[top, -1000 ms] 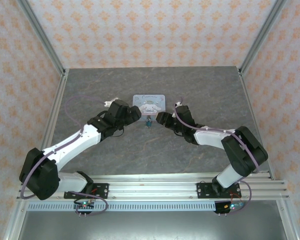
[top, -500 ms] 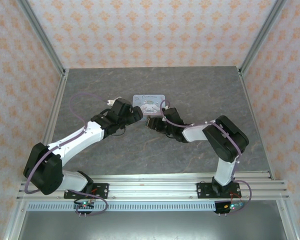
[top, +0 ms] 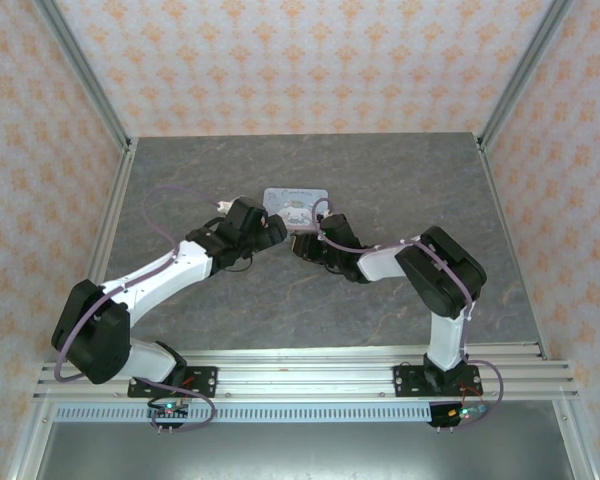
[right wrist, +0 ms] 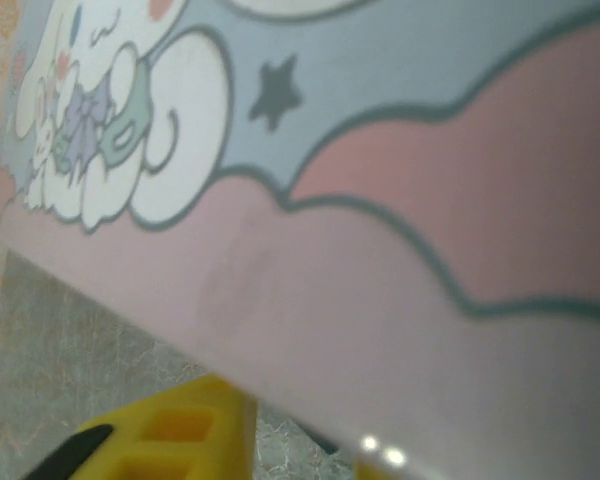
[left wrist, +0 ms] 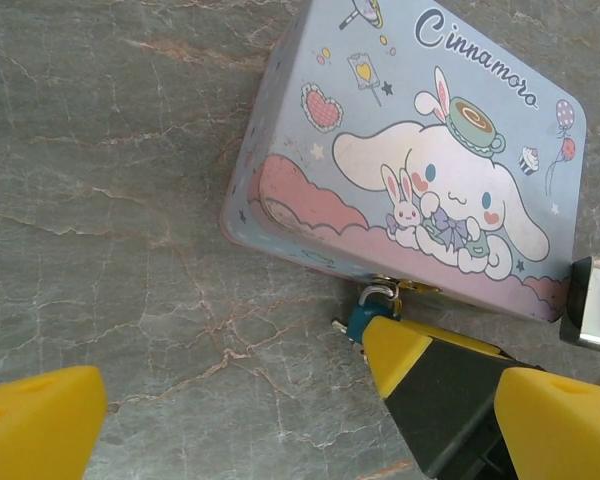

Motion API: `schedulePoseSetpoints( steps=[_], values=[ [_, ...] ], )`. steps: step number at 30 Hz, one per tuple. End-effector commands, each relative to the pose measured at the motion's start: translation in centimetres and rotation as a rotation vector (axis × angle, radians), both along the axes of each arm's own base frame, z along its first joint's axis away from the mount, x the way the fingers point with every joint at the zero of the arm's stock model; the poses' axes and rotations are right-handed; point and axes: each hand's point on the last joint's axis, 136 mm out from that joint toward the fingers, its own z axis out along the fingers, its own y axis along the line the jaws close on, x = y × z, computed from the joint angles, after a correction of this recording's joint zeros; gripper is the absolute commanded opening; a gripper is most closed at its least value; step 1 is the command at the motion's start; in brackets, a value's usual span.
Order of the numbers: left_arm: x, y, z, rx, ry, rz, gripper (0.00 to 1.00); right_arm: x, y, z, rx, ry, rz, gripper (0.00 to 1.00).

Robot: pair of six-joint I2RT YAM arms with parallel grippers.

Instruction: Unlock the padlock with the key

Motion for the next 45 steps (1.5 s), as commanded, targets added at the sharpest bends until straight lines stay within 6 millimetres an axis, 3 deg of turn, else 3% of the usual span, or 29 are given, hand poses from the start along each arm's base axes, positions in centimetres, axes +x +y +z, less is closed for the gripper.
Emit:
schedulePoseSetpoints(
  steps=[1,9,15,21,33,38,45],
  values=[
    [0.8,-0.2,0.9,-0.013,-0.019,0.009,1.0,-0.7,-0.2,-1.0,-0.032,0.012,0.008,0.17],
    [0.6,-0.3,0.8,-0.014,-0.013,-0.001,1.0,-2.1,-2.2,-1.0,-0.058,0.022,0.008,0.0],
    [0.2,-1.5,1.0,-0.058,0.003,-0.063,1.0,-3.7,-4.1,-1.3,-0.064,0.044,0.028,0.0],
    [-0.2,-4.2,0.5,-0.154,0.025,-0.175,1.0,-5.3,-5.1,-1.8,-0.049,0.088,0.088,0.0],
    [-1.6,-6.9,-3.5,-0.245,0.04,-0.297,0.98,-5.6,-5.1,-3.1,0.041,0.174,0.108,0.0],
    [-1.9,-7.1,-4.8,-0.272,0.033,-0.29,0.91,-5.5,-4.9,-2.8,0.081,0.189,0.087,0.0],
    [-2.7,-7.4,-6.8,-0.255,0.011,-0.363,0.7,-5.4,-4.5,-2.1,0.137,0.199,0.077,0.0]
  ],
)
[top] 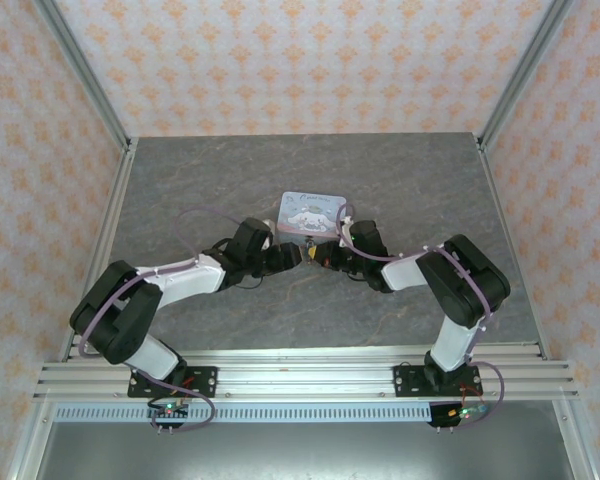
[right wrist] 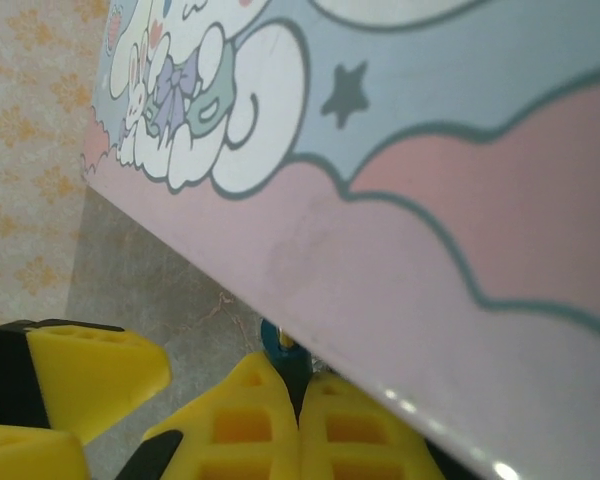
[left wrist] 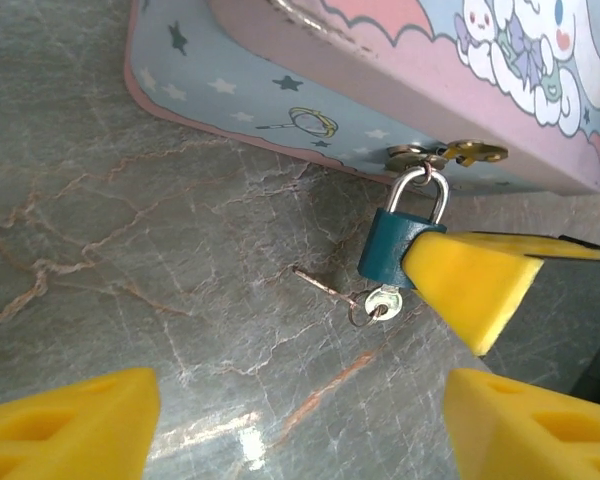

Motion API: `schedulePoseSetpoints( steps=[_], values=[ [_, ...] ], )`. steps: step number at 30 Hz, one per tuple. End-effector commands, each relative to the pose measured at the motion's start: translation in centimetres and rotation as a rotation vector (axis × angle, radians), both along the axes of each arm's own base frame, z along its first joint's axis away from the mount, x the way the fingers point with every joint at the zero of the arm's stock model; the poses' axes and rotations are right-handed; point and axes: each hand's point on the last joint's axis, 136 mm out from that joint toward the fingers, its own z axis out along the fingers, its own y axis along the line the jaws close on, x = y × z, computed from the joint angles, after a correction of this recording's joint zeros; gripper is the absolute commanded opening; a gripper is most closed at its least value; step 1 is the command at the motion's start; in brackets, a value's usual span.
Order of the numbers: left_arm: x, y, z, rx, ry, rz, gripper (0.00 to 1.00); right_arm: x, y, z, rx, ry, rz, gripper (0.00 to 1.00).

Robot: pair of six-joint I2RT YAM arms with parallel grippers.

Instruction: Unlock the padlock with the key

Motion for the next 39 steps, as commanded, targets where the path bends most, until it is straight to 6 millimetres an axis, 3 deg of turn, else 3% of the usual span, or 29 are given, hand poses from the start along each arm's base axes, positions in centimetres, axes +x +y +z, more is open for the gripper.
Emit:
schedulePoseSetpoints(
  steps=[1,6,23,39],
  values=[
    [0.1,-1.2,0.0,-0.054,-0.058,-0.052,0.67,-2.6,-0.2,-3.0,0.011,0.178,0.008,0.0],
    [0.3,-2.1,-0.2,-0.136,-0.079,-0.056,0.57,-2.5,0.0,-2.6,0.049,0.186,0.005,0.0],
    [1.3,-3.5,0.0,-0.306,-0.127,-0.02,0.39,-2.4,0.6,-1.5,0.13,0.201,-0.004,0.0],
    [0.8,-3.3,-2.3,-0.306,-0.081,-0.002,0.36,-1.9,0.9,-0.9,0.162,0.199,-0.015,0.0]
  ],
)
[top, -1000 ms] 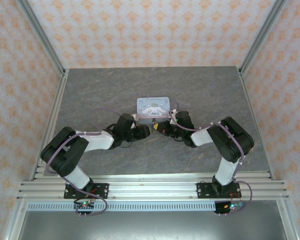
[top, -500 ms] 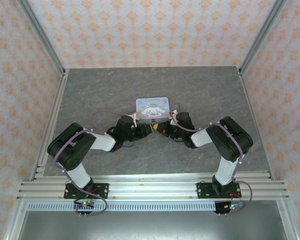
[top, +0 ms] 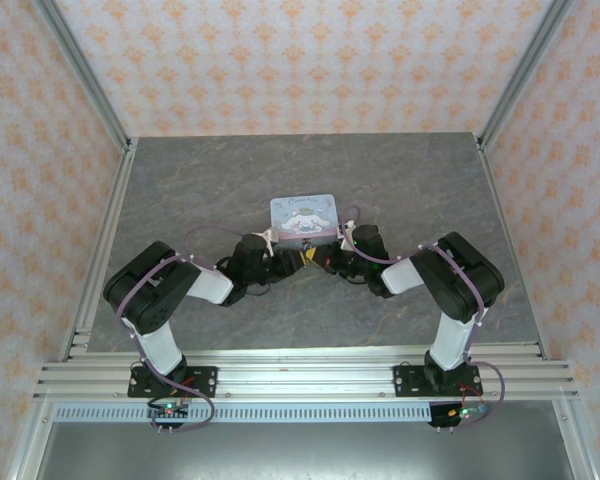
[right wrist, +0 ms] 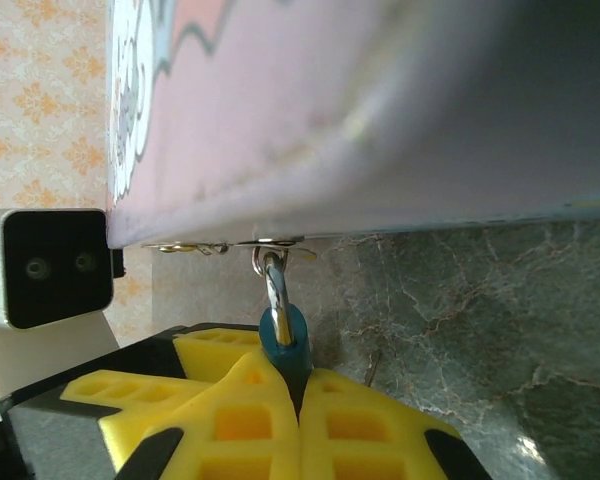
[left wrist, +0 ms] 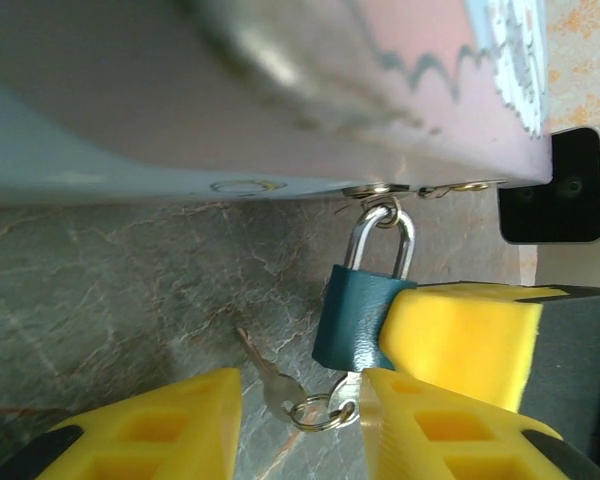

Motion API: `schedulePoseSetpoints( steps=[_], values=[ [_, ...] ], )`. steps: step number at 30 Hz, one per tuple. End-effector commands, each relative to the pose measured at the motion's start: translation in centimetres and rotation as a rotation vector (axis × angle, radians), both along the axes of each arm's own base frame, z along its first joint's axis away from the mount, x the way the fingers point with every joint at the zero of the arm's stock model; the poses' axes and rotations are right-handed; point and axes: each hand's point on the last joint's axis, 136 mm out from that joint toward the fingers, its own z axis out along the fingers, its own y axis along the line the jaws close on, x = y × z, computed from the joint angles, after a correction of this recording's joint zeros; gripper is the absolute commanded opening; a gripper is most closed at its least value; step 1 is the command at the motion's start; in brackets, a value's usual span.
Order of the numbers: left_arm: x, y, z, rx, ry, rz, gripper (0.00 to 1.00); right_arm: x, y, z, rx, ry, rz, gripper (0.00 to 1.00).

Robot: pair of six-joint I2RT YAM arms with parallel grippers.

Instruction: Unlock the padlock with the key

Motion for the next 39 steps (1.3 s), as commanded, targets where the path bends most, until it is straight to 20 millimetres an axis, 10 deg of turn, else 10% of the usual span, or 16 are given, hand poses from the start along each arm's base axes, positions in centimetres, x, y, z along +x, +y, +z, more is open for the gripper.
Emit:
schedulePoseSetpoints(
  steps=[1,39],
  values=[
    [-0.2,-0.3,0.0,-0.026,-0.012,-0.007,0.36,-1.0,0.1,-1.0,0.001,0.048,0.025,0.0],
    [-1.0,-3.1,1.8,-0.186,-0.036,-0.023,0.17,-0.9,0.1,-1.2,0.011,0.055,0.01,0.0]
  ],
)
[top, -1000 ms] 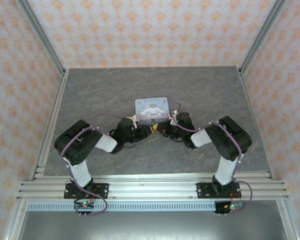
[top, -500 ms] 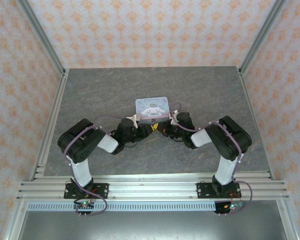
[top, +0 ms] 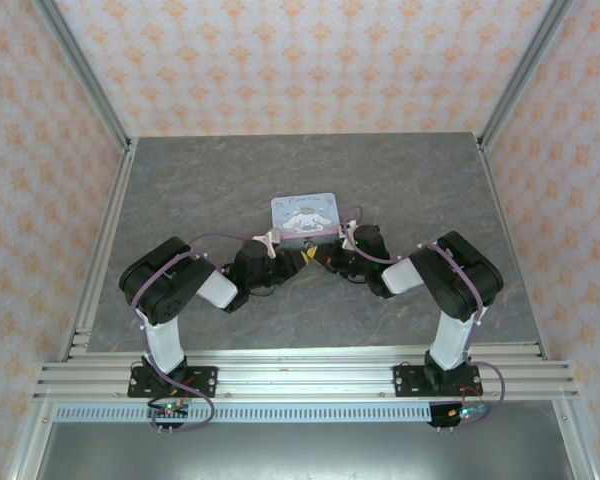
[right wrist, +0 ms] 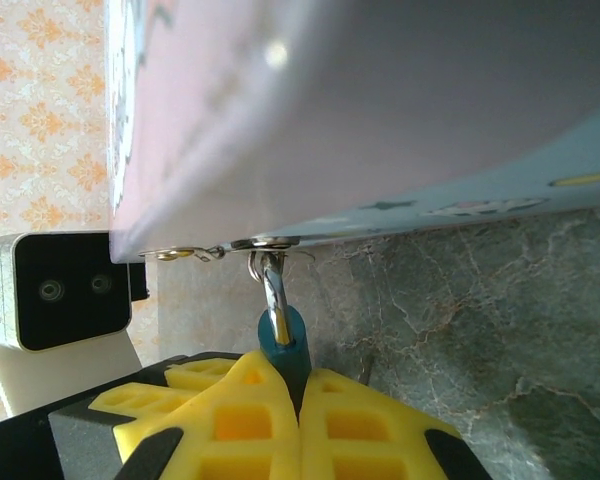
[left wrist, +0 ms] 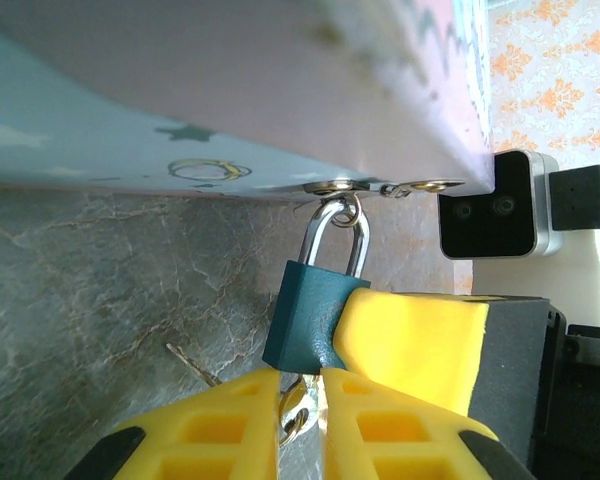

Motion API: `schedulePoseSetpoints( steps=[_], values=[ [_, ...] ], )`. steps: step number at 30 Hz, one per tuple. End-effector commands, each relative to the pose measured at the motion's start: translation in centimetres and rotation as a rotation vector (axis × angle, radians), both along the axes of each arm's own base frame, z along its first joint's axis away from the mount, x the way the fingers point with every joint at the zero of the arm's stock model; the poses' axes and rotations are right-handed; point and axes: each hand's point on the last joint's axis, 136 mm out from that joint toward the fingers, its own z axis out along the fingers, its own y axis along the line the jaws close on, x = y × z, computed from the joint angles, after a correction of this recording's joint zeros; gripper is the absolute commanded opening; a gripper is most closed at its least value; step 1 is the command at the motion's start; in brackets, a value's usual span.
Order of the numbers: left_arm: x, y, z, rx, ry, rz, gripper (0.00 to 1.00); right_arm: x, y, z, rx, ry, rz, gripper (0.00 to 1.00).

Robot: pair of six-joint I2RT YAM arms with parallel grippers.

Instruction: Unlock the padlock with the key

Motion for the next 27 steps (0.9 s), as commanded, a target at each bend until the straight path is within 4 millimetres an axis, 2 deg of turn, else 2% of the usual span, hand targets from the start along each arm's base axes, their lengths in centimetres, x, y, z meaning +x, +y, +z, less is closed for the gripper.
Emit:
schedulePoseSetpoints(
  steps=[1,16,18,22,27],
  values=[
    [-1.2,-1.5,1.1,-0.037,-0.033,-0.06,0.17,-1.3,0.4,-1.2,-0.003,0.044,0.038,0.0],
    [-1.1,-2.1,1.0,-0.03,-0.032,-0.065,0.18,-1.5,0.4,-1.1,0.0,0.044,0.042,0.0],
    [-1.0,-2.0,0.8,-0.019,-0.024,-0.059,0.16,-1.5,0.3,-1.1,0.0,0.044,0.041,0.0],
    [-0.9,-1.8,0.0,0.033,0.015,-0.056,0.01,-1.5,0.3,-1.2,-0.004,0.043,0.041,0.0],
    [-1.2,-1.3,-0.3,0.093,0.034,-0.052,0.0,-1.4,0.3,-1.2,-0.007,0.043,0.039,0.0]
  ],
)
